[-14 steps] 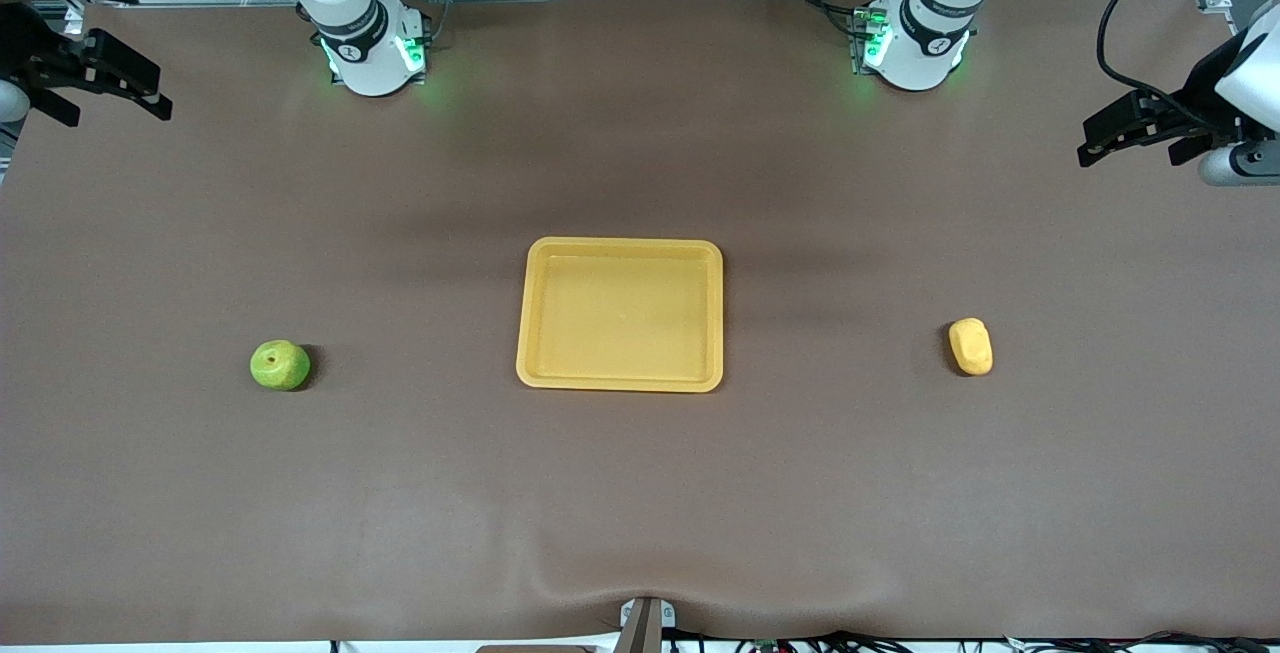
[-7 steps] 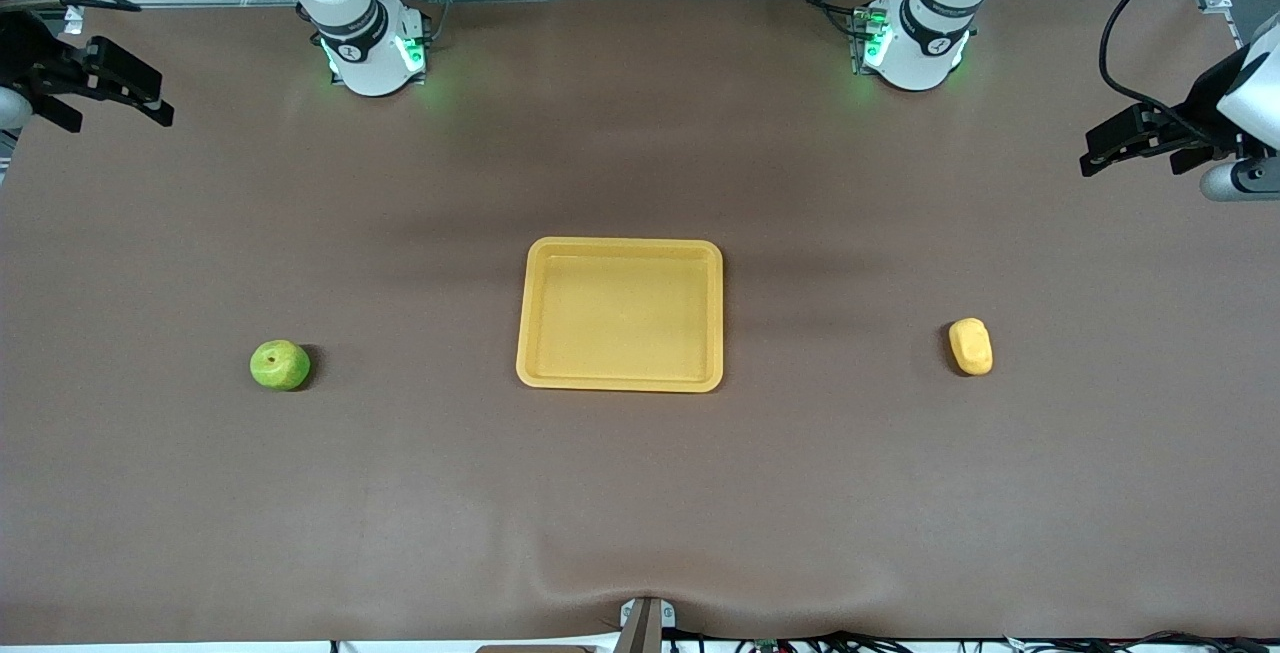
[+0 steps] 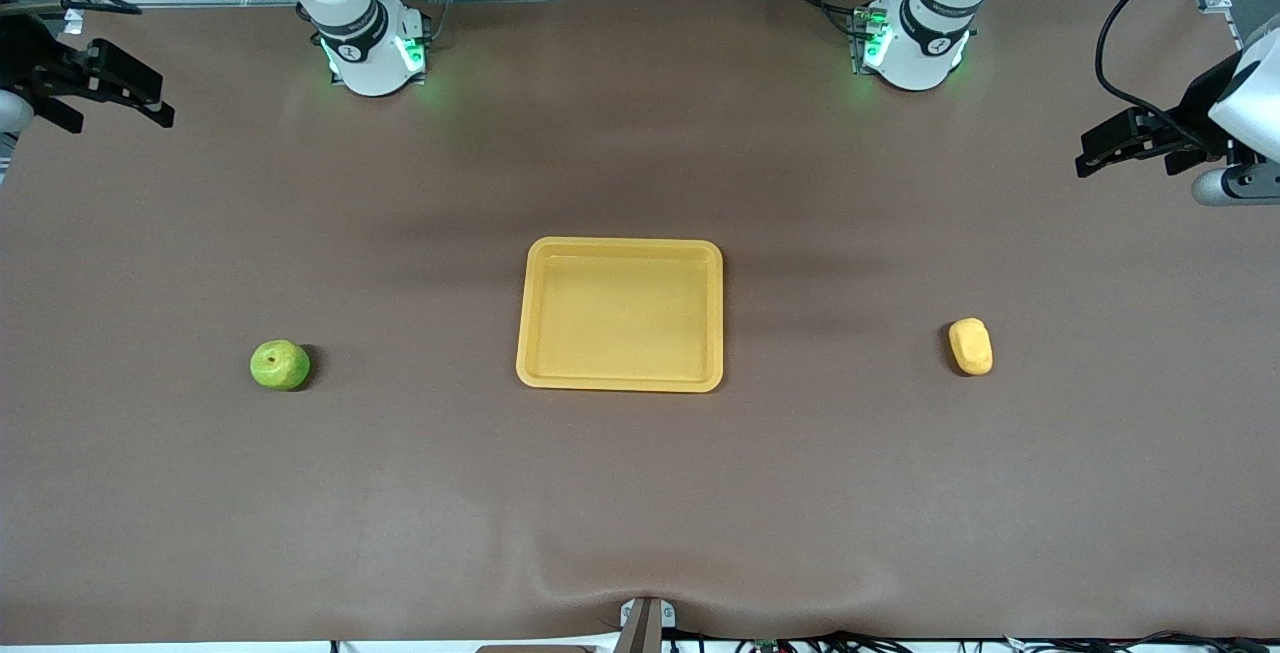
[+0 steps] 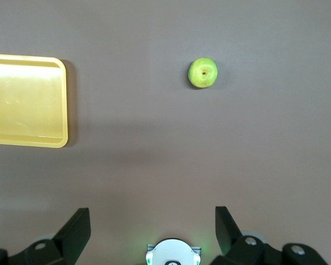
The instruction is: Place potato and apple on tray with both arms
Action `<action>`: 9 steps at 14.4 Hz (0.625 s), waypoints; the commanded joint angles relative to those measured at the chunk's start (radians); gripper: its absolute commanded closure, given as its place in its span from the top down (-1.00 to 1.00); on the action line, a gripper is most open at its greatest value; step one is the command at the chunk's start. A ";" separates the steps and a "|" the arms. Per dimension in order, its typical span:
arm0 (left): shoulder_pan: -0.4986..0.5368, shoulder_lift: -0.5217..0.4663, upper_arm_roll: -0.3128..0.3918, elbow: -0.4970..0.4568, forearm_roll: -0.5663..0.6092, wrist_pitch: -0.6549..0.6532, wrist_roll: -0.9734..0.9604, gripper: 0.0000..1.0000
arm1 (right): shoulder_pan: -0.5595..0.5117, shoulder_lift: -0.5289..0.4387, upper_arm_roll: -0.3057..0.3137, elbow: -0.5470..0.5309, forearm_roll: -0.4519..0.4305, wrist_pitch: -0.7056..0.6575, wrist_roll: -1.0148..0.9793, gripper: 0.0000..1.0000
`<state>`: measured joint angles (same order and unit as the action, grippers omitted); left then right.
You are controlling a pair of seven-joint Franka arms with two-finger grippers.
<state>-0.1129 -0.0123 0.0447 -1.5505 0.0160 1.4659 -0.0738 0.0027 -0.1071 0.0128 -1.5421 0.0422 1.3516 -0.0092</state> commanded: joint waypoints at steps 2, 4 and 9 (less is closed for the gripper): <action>0.001 -0.003 0.003 -0.016 -0.004 0.008 0.003 1.00 | -0.012 0.010 0.006 -0.015 -0.005 0.000 0.000 1.00; 0.001 -0.003 0.003 -0.026 -0.004 0.010 0.002 1.00 | -0.004 0.032 0.006 -0.015 -0.004 0.004 0.000 1.00; 0.009 0.003 0.003 -0.043 -0.002 0.022 0.002 1.00 | -0.013 0.067 0.006 -0.175 -0.004 0.117 -0.002 1.00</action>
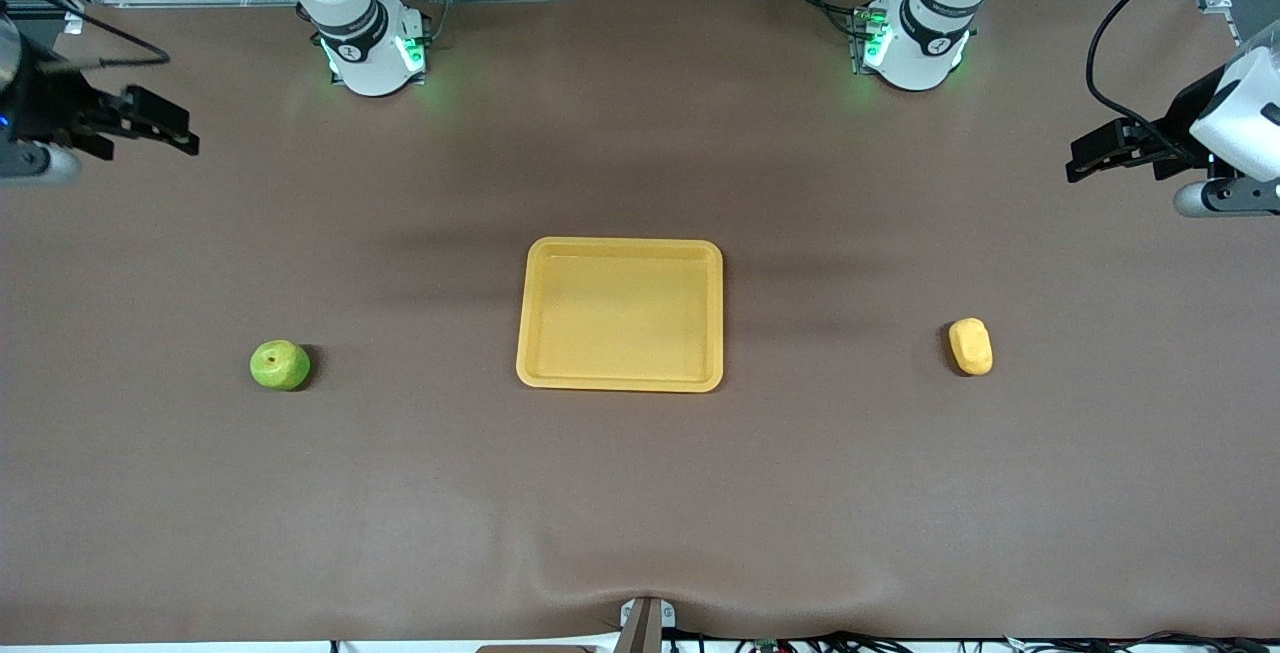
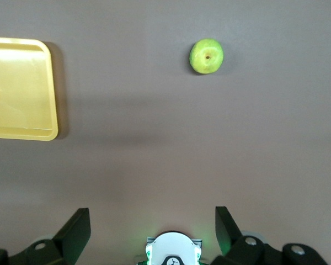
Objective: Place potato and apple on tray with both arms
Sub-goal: 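Move the right gripper toward the apple while the left gripper approaches the potato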
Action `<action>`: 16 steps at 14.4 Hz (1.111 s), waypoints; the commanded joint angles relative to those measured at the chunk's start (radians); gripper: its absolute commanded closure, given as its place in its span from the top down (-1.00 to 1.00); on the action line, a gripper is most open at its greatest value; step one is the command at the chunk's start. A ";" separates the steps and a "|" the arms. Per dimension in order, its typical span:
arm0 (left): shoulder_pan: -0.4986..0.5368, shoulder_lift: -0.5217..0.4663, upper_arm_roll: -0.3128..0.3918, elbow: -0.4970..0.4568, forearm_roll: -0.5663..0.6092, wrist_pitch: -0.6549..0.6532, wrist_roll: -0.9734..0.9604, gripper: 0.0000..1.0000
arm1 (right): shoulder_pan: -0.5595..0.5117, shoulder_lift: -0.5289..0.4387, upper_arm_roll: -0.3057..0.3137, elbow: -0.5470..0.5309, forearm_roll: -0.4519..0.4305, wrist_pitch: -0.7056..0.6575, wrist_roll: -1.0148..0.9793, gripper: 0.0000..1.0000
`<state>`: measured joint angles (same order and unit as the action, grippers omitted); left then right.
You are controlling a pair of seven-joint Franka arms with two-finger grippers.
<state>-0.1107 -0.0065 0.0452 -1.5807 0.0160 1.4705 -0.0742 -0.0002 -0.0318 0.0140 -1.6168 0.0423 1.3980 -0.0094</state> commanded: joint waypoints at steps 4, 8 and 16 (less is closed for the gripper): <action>0.025 0.000 0.002 -0.057 -0.002 0.066 0.001 1.00 | -0.049 0.000 0.004 -0.239 0.002 0.261 -0.038 1.00; 0.055 0.011 0.001 -0.113 -0.002 0.128 0.002 1.00 | -0.138 0.046 0.003 -0.250 0.024 0.271 -0.276 1.00; 0.097 0.126 0.001 -0.119 -0.004 0.165 -0.004 1.00 | -0.145 0.047 0.003 -0.435 0.018 0.548 -0.352 1.00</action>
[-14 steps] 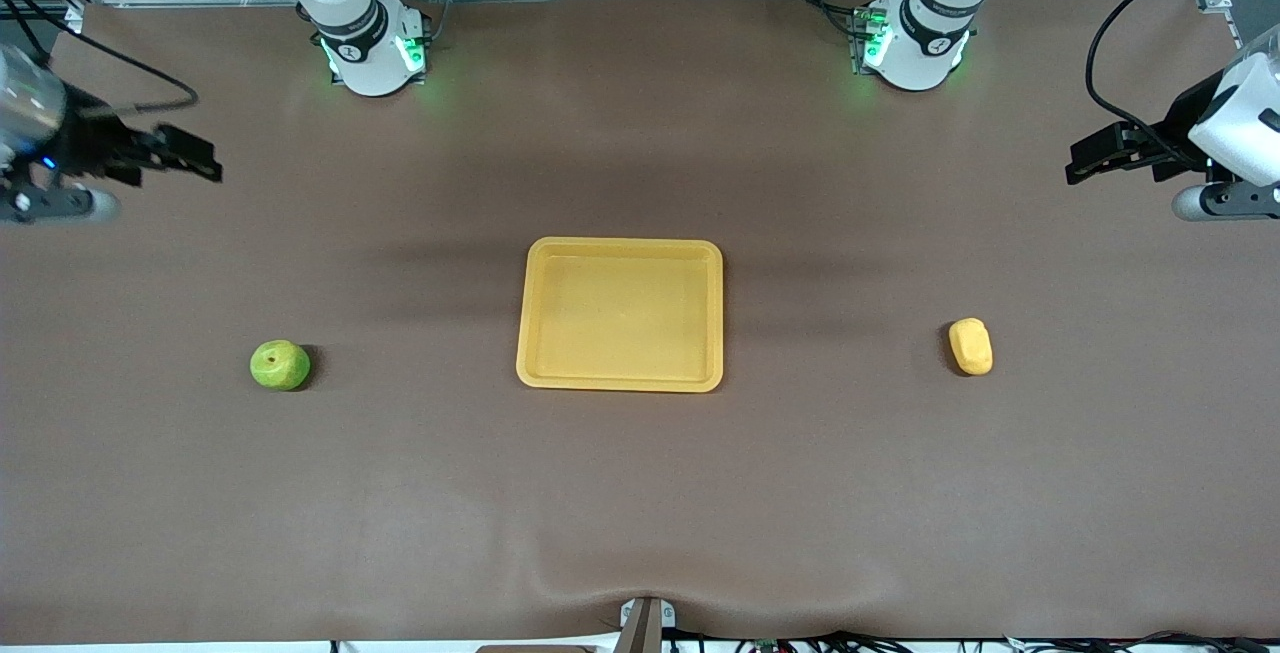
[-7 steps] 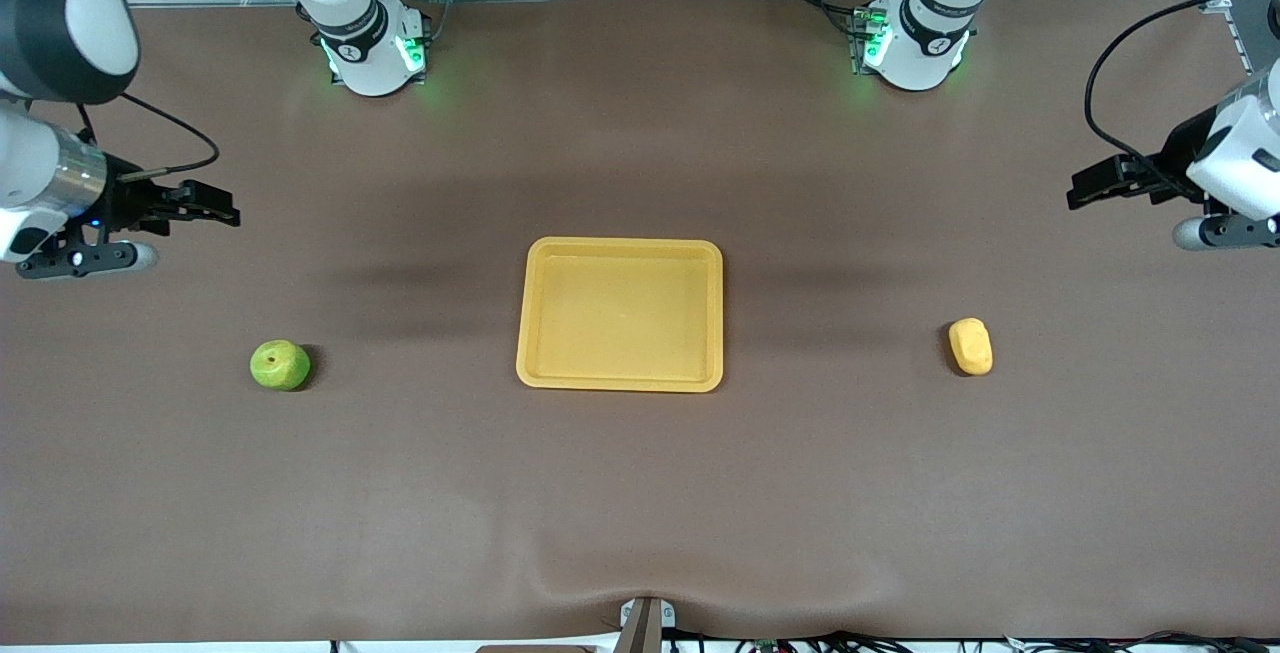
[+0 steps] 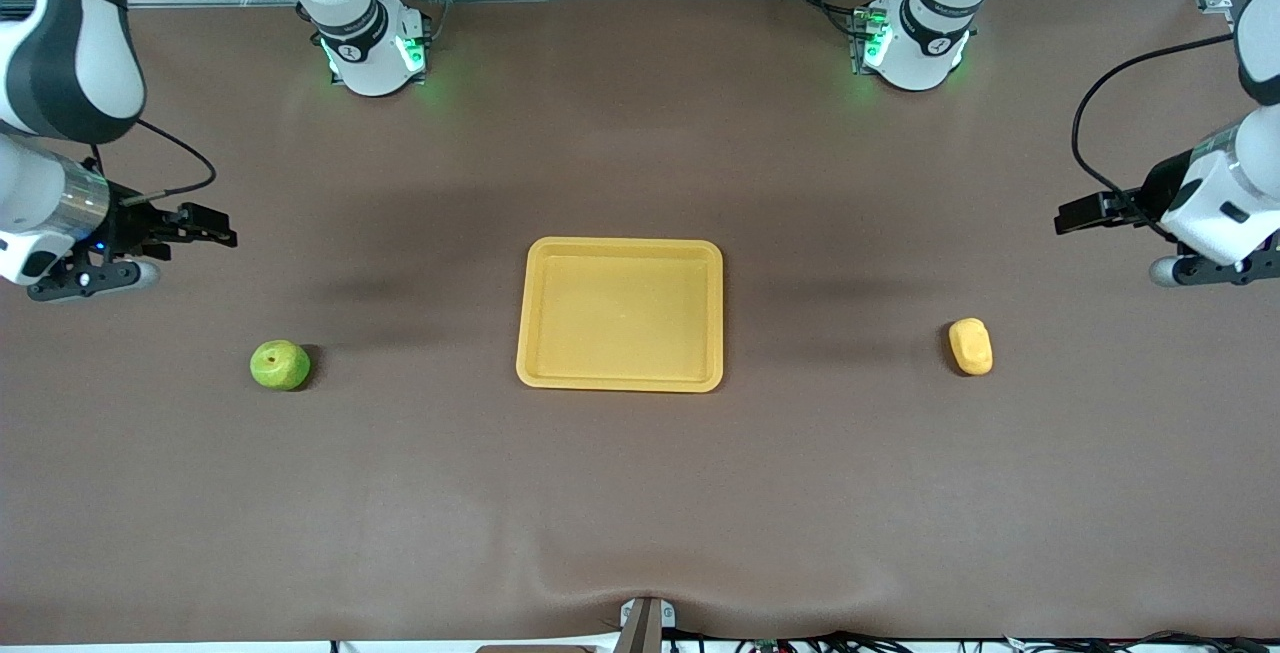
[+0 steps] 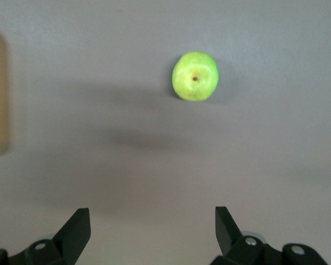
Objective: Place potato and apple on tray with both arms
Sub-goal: 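Move the right gripper toward the apple while the left gripper approaches the potato, then lower and close the right gripper on the apple while the left grasps potato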
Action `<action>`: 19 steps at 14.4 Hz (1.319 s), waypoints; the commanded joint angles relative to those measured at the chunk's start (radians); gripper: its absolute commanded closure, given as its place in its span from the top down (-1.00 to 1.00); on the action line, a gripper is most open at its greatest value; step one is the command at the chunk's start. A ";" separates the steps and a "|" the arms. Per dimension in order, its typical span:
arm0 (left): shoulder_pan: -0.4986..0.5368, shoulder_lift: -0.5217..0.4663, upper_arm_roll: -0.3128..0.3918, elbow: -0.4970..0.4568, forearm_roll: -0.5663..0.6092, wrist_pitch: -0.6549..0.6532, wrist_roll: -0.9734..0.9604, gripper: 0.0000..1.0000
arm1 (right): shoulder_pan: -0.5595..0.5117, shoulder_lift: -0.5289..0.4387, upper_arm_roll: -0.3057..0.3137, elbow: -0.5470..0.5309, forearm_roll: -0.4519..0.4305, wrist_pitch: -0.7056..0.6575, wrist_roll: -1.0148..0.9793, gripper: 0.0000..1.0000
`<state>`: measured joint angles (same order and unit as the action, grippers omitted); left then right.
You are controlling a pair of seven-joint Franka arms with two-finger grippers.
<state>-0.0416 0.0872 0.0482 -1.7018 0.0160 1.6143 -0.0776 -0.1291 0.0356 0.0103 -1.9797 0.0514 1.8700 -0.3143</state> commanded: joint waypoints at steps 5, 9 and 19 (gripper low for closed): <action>0.032 0.143 -0.002 0.002 -0.005 0.079 -0.002 1.00 | -0.029 -0.023 0.007 -0.201 0.005 0.308 -0.100 1.00; 0.031 0.226 -0.002 0.004 -0.005 0.168 -0.005 1.00 | -0.023 0.059 0.008 -0.225 0.005 0.461 -0.178 1.00; 0.077 0.327 -0.005 -0.090 -0.182 0.393 -0.010 1.00 | -0.006 0.340 0.011 -0.035 0.041 0.535 -0.132 1.00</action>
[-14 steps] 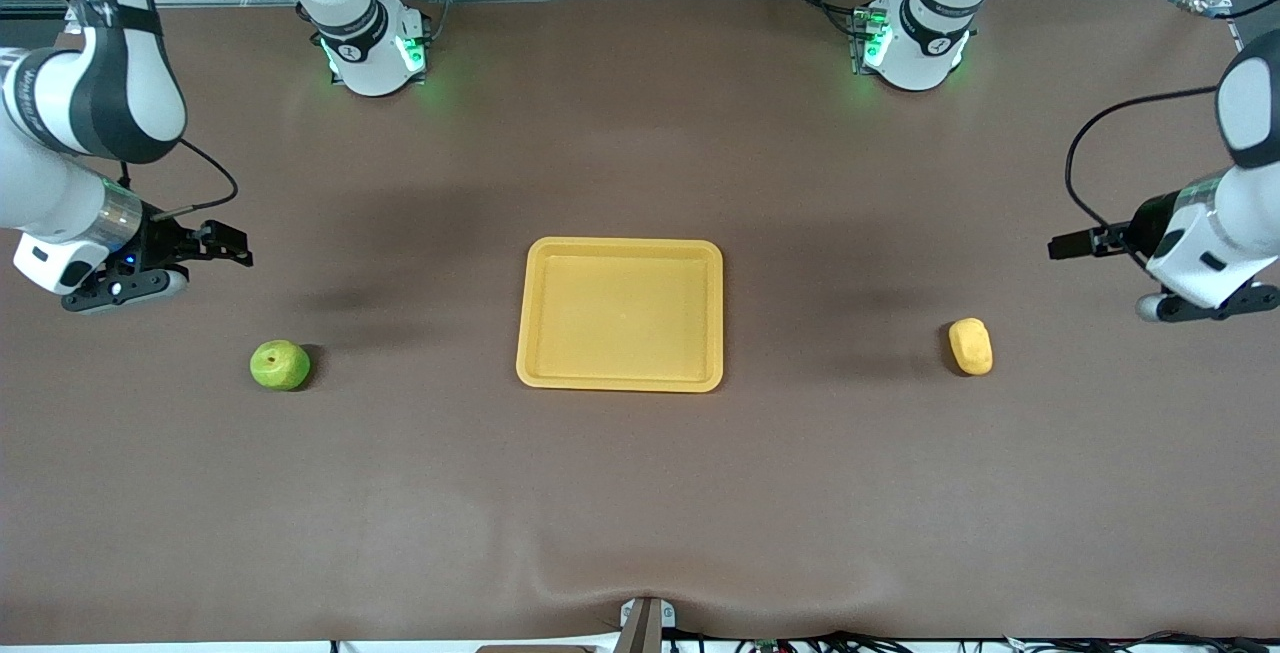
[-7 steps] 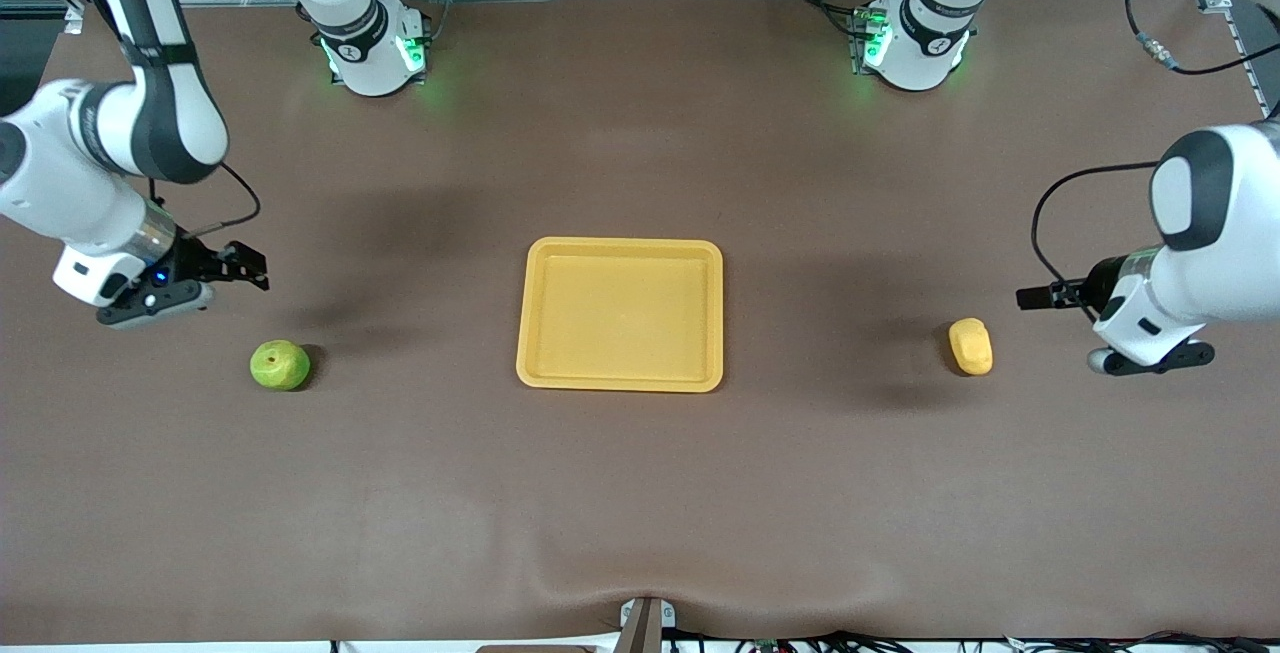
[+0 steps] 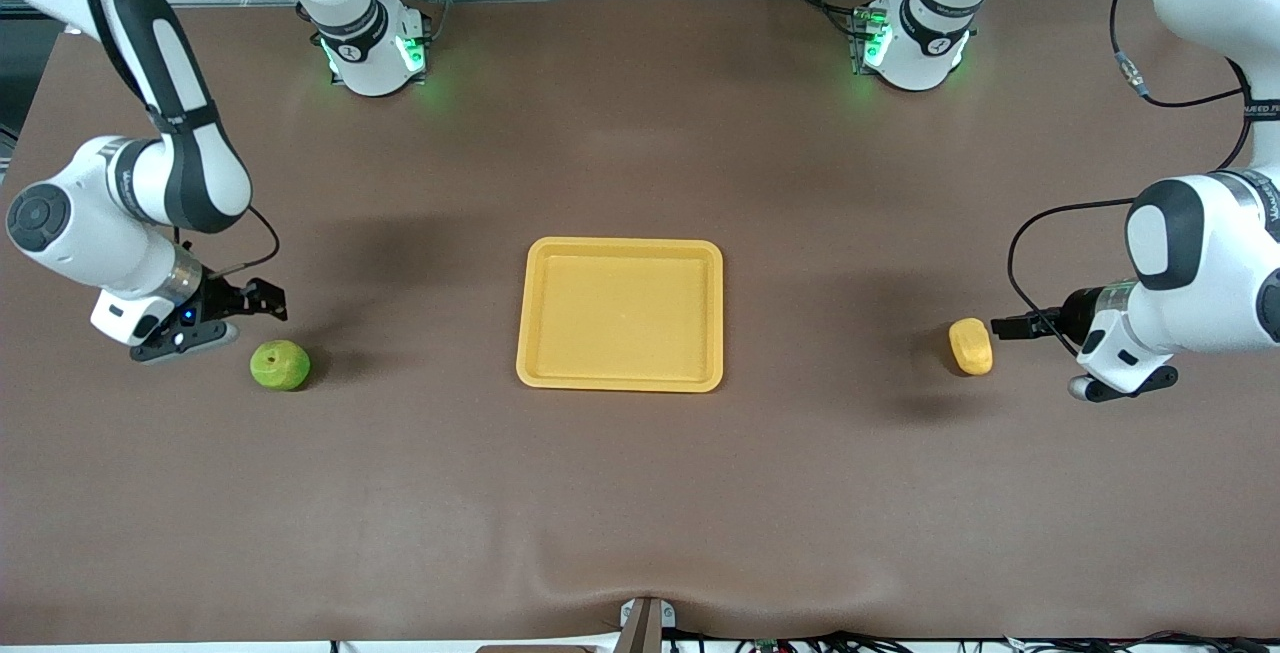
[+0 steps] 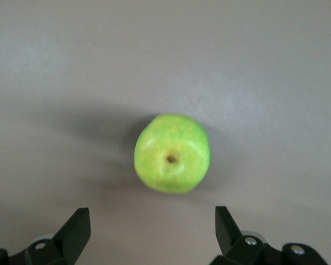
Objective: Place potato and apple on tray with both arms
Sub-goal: 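Lower and close the right gripper on the apple while the left grasps potato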
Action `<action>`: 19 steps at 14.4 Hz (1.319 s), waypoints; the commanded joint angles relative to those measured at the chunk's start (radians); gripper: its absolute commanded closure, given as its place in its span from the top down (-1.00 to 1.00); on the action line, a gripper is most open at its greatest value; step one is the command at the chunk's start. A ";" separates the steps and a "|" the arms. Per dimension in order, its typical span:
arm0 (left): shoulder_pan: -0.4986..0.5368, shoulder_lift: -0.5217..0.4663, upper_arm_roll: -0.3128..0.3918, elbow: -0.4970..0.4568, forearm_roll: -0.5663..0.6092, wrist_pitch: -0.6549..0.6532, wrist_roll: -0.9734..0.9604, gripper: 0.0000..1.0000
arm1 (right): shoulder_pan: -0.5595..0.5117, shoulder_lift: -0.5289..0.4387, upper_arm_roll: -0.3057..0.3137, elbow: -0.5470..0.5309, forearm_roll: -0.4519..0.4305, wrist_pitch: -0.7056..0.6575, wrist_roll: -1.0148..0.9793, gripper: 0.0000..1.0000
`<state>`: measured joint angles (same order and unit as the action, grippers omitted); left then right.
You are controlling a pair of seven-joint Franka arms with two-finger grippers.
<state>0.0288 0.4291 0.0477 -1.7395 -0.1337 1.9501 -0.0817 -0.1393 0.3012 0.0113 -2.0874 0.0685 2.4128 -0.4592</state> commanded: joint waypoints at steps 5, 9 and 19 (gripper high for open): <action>0.002 0.019 -0.006 -0.115 -0.030 0.211 0.011 1.00 | 0.021 0.141 0.009 0.092 -0.039 0.068 -0.001 1.00; 0.005 0.063 -0.008 -0.115 -0.029 0.279 0.043 1.00 | 0.017 0.147 0.009 0.092 -0.098 0.089 -0.002 1.00; 0.007 0.106 -0.012 -0.115 -0.063 0.309 0.060 1.00 | 0.001 0.203 0.009 0.084 -0.133 0.182 -0.006 1.00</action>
<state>0.0299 0.5327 0.0409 -1.8494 -0.1687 2.2430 -0.0431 -0.1192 0.4720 0.0144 -2.0108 -0.0399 2.5575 -0.4618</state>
